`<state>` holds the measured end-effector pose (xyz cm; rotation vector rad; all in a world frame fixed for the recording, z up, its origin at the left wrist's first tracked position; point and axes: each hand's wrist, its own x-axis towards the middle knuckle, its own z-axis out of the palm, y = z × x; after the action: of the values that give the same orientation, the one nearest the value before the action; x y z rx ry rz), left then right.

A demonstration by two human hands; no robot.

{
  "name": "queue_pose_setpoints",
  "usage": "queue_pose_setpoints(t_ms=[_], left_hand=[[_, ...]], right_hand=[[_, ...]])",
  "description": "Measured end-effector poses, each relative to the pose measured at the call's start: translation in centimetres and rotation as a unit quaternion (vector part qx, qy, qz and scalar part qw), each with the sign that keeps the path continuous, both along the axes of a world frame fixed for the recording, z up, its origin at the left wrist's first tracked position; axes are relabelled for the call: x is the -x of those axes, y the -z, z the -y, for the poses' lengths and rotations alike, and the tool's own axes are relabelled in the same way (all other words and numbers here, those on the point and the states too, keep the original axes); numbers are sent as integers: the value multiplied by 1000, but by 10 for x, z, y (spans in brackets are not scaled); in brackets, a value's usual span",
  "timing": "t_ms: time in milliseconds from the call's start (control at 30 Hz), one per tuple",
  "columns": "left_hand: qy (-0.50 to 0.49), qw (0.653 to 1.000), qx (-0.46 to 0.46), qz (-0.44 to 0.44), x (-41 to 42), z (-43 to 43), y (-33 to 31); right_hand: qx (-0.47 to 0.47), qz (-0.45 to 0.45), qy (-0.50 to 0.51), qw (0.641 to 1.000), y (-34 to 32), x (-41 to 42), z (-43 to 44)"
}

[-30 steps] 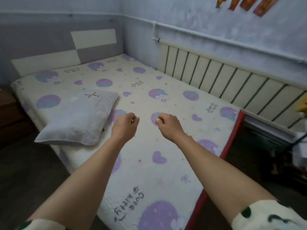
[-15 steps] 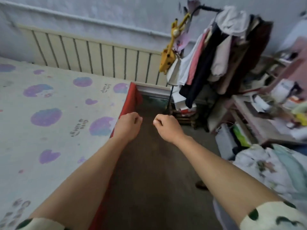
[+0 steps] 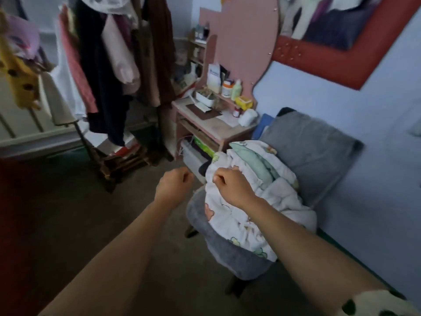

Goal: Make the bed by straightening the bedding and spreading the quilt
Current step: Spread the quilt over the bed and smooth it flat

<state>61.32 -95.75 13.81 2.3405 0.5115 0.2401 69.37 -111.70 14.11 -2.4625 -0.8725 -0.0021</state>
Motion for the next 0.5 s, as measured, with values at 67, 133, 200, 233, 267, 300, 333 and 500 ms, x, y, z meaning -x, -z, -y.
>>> queue_pose_setpoints(t_ms=[67,133,200,233,267,300,333,500], left_hand=[[41,999,-6,10,-42,23,0],[69,998,-8,11,-71,39,2],[96,995,5,7,-105,57,10],[108,994,15,1,-121,65,17],[119,993,27,-11,-139,75,25],[125,991,38,-19,-154,83,32],[134,990,45,-28,-172,94,43],[123,989,69,-43,-248,136,91]], right_hand=[[-6,-4,50,999,0,-27,29],[-11,-3,88,996,2,-47,50],[-22,-11,127,992,7,-71,73],[-26,-13,140,990,10,-82,84],[-25,-17,157,987,16,-96,97],[-28,-20,167,985,21,-108,106],[-28,-27,182,983,31,-123,119],[-19,-71,219,973,83,-192,165]])
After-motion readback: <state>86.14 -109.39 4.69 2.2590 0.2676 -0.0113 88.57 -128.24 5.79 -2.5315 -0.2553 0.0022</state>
